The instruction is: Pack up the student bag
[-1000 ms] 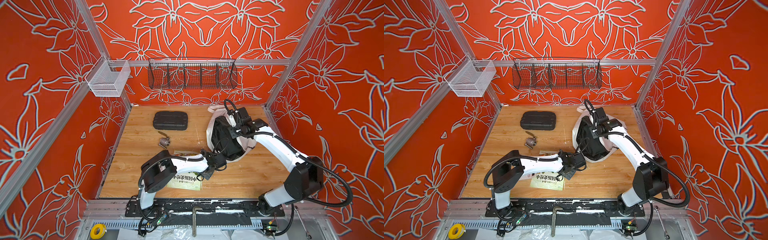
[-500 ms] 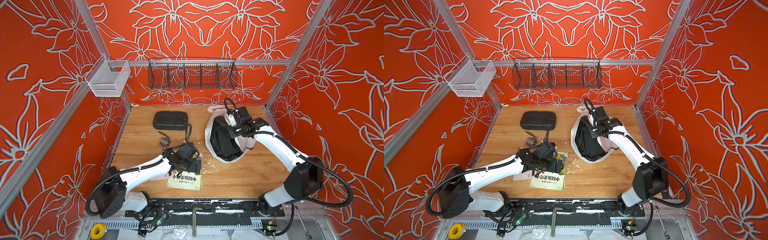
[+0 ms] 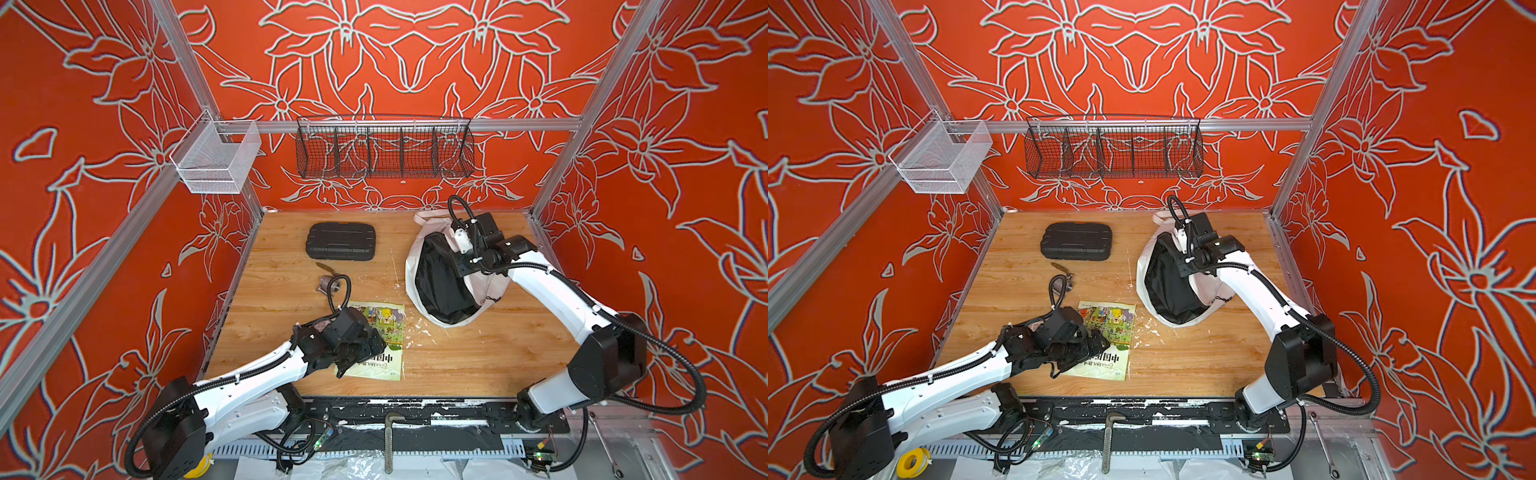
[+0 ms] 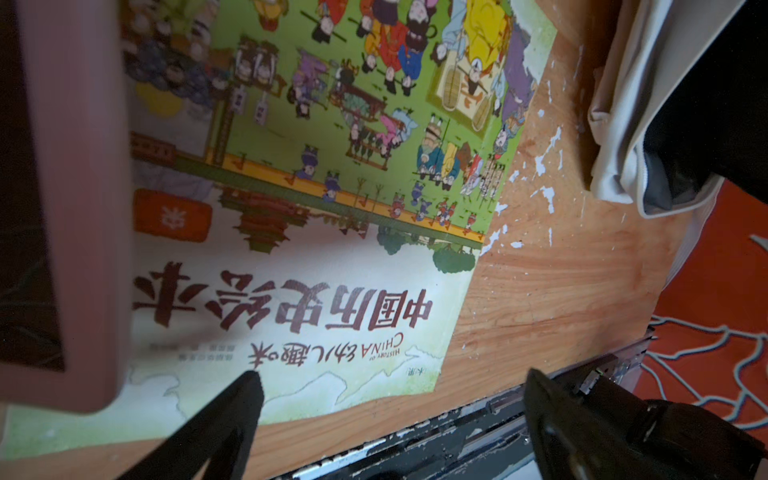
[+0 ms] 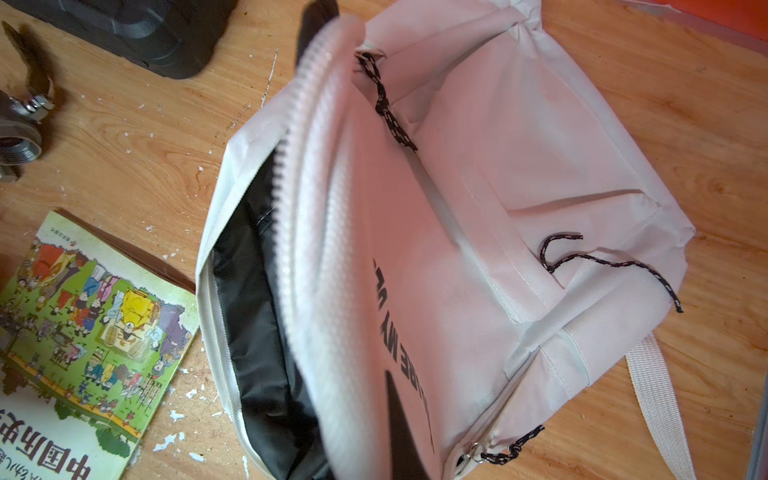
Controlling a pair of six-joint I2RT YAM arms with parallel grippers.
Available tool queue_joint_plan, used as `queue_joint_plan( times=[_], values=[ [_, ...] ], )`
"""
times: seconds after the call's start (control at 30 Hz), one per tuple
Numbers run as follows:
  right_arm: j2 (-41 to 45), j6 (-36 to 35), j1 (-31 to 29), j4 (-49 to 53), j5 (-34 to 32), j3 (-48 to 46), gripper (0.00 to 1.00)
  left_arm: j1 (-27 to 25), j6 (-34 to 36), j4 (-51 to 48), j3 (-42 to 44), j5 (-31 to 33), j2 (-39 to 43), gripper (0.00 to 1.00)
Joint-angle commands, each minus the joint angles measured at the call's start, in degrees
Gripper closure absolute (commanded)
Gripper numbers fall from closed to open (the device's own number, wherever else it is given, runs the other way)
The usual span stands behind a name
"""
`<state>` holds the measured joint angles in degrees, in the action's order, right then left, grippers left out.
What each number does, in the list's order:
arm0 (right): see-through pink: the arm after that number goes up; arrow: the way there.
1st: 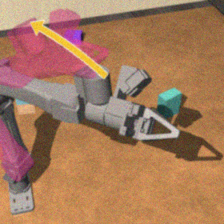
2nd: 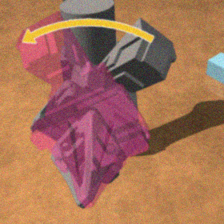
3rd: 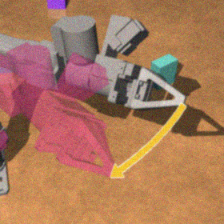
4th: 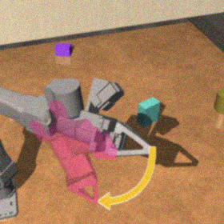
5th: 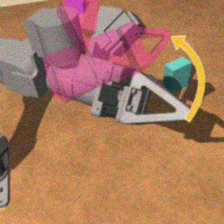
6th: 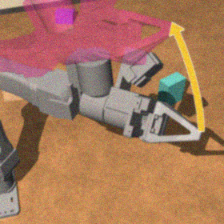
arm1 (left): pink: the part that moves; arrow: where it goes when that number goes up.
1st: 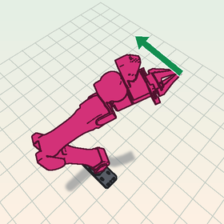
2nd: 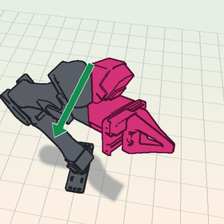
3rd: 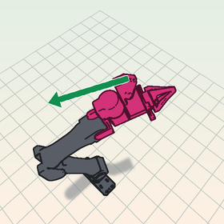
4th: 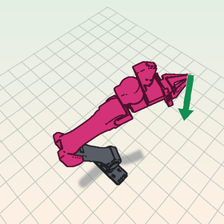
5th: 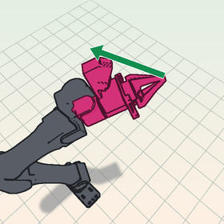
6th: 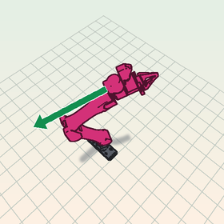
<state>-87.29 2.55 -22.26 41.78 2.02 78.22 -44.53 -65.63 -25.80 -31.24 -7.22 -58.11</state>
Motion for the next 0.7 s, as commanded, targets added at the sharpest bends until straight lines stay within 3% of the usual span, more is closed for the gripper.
queue_joint_plan(
  times=[0.0,0.3,0.67],
  values=[
    [0.28,-0.79,-0.23,0.09,0.94,1.88,1.00,-1.33,-9.64,0.28,1.38,0.32,-2.23,0.03],
    [0.66,0.48,-0.24,-0.34,0.88,1.00,1.00,-4.07,-18.29,1.82,5.60,0.89,-1.59,0.02],
    [1.43,-0.66,-0.24,0.66,-3.41,0.44,1.00,-1.64,-8.29,9.00,2.36,-1.45,-15.18,0.03]
  ],
)
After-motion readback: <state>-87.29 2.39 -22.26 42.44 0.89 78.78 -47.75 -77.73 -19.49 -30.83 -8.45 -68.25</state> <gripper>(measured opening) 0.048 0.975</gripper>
